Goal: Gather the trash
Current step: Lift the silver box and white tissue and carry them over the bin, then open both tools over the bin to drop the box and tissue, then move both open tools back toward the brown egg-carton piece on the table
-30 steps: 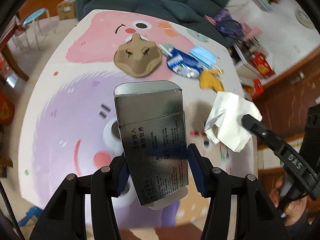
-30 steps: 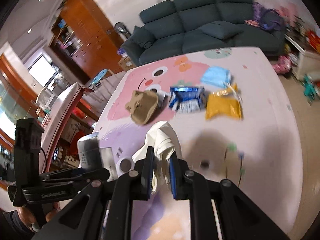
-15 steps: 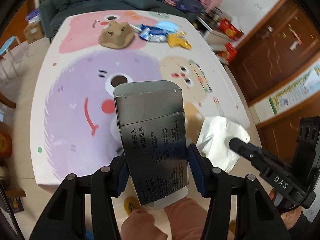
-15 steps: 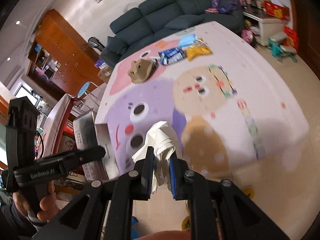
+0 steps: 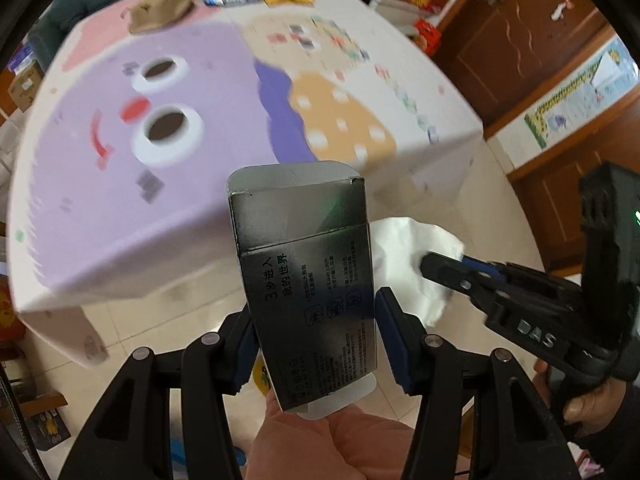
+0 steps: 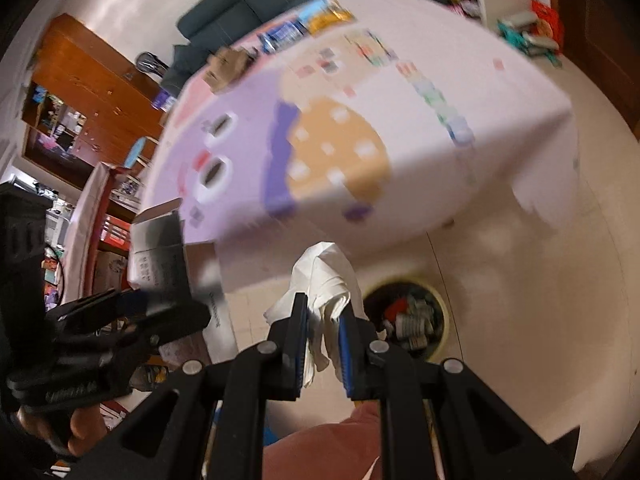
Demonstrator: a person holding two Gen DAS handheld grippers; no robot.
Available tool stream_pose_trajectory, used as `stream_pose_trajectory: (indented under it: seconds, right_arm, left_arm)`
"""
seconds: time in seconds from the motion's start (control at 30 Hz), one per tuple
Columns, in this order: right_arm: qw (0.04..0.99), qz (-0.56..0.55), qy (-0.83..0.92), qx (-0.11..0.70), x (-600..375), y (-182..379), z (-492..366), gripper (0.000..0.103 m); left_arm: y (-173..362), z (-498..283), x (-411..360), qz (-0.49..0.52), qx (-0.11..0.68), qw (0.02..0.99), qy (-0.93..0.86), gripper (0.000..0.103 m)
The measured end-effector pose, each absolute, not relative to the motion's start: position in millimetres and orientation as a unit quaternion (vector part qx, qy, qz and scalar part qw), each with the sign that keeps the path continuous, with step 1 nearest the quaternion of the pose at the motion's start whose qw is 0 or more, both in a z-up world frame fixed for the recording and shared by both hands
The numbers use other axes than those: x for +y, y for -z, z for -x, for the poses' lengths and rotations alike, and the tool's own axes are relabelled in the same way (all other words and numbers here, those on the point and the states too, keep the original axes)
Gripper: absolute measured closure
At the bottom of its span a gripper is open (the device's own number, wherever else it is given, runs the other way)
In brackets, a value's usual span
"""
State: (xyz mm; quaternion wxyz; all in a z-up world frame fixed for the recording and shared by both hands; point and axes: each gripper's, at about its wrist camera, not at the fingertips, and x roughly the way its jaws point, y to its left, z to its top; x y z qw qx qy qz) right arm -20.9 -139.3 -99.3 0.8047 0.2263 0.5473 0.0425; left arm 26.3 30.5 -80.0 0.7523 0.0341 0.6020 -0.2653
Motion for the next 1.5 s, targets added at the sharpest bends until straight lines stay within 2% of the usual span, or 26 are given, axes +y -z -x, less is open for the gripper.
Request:
stream_pose_trajectory:
  seconds: [0.3,0.5,0.57,0.67,0.77,1.1,1.5]
  right_arm:
    - [0.765,-0.238,-0.021,0.598,-157.7,235.1,31.9,0.086]
    - [0.749,-0.247,-0.015,0.615,-156.9,301.9,27.7,0.08]
    - [0.745,-0.243,-0.011,0.621,-154.2,315.2,25.9,0.075]
    - [0.743,-0.244,-0.006,0.623,-150.9,328.4,21.7,0.063]
    - [0.745,-0.245,-0.004,0.62,-151.7,331.5,19.9,0.061]
    - [0.762,-0.239,0.001,0.602,-149.4,296.7,20.7,0.061]
    - [0.803,-0.238,-0.021,0.545,-152.1,157.2,37.6,0.061]
  left_arm:
    - [206.6,-13.2,3.3,-0.041,0.626,0.744,0.23,0.049]
    - [263.8,-18.9,5.2,-0.034,0.631,0.747,0.204,0.045]
    - [277.3,-19.5,6.7,-0.04,0.637,0.745,0.195,0.034]
    - [286.7,-18.5,11.0,-0.047,0.634,0.749,0.186,0.027]
    - [292.5,-22.5,18.8,-0.053,0.636,0.75,0.175,0.023]
    - [259.3,-10.5,38.4,-0.051,0.628,0.759,0.165,0.022]
    - [109.8,17.9,50.2,-0.025,0.577,0.798,0.171,0.022]
